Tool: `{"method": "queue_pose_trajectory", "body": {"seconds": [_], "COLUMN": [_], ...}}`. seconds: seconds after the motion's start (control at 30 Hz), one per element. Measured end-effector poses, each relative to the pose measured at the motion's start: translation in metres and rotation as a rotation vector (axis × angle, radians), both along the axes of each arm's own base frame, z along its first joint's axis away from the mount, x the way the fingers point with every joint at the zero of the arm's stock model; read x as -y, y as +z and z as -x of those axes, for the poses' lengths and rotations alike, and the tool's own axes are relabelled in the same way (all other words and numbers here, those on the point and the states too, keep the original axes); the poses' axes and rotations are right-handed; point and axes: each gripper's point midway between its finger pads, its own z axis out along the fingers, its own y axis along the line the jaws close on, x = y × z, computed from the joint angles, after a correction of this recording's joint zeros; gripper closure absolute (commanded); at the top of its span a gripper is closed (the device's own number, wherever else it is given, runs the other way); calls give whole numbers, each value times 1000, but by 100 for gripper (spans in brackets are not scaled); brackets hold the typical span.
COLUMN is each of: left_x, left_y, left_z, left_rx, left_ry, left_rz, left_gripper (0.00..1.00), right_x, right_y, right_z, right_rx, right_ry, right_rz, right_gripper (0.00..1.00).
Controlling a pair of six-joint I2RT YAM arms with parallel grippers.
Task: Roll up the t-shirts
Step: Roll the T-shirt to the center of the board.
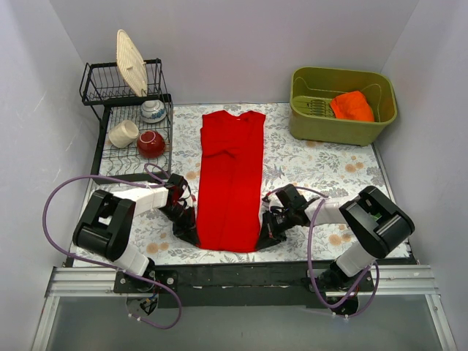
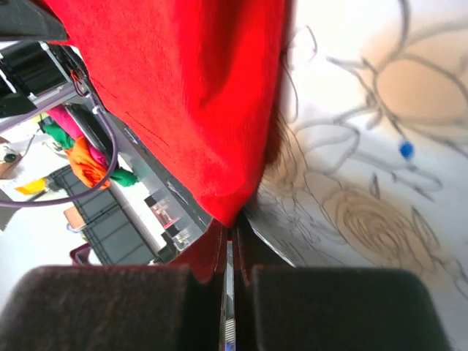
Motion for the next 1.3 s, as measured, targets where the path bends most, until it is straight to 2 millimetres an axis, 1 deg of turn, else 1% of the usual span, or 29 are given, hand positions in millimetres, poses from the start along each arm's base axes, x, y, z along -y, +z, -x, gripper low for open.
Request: {"method": "queue_pose_trajectory", "body": {"seconds": [0.1,0.23,0.4,0.5,0.57,0.73,0.87,1.03,1.1,1.3], "left_x": [1,6,11,13,13,7,7,11,11,6], "left_y": [3,13,26,34,37,38,44,51,50,43], "left_z": [-2,-7,-11,-13,-15,-26,-48,-78,-87,-111], "left_rx": [31,88,153,198,211,228,279,344,359,390], "left_ry": [-9,-25,-43,-52,-52,-24,-14,-18,-16,-3], "left_rz": [13,59,109,133,140,133,120,115,104,59], "left_gripper": [100,100,100,100,100,100,100,100,100,100], "right_x": [7,16,14,11,11,16,17,17,16,11], "right_y": [1,6,18,26,29,36,42,42,42,44], "right_z": [2,4,-4,-12,-18,-45,-65,-80,-89,-128], "right_rx": [36,98,157,184,195,240,276,286,290,318], "right_ry": [-3,-6,-4,-1,-9,-67,-97,-124,-137,-180], "right_rz": [2,14,-3,-13,-13,-9,-12,-10,-11,-27], "right_gripper": [99,99,99,99,99,99,99,99,99,99]}}
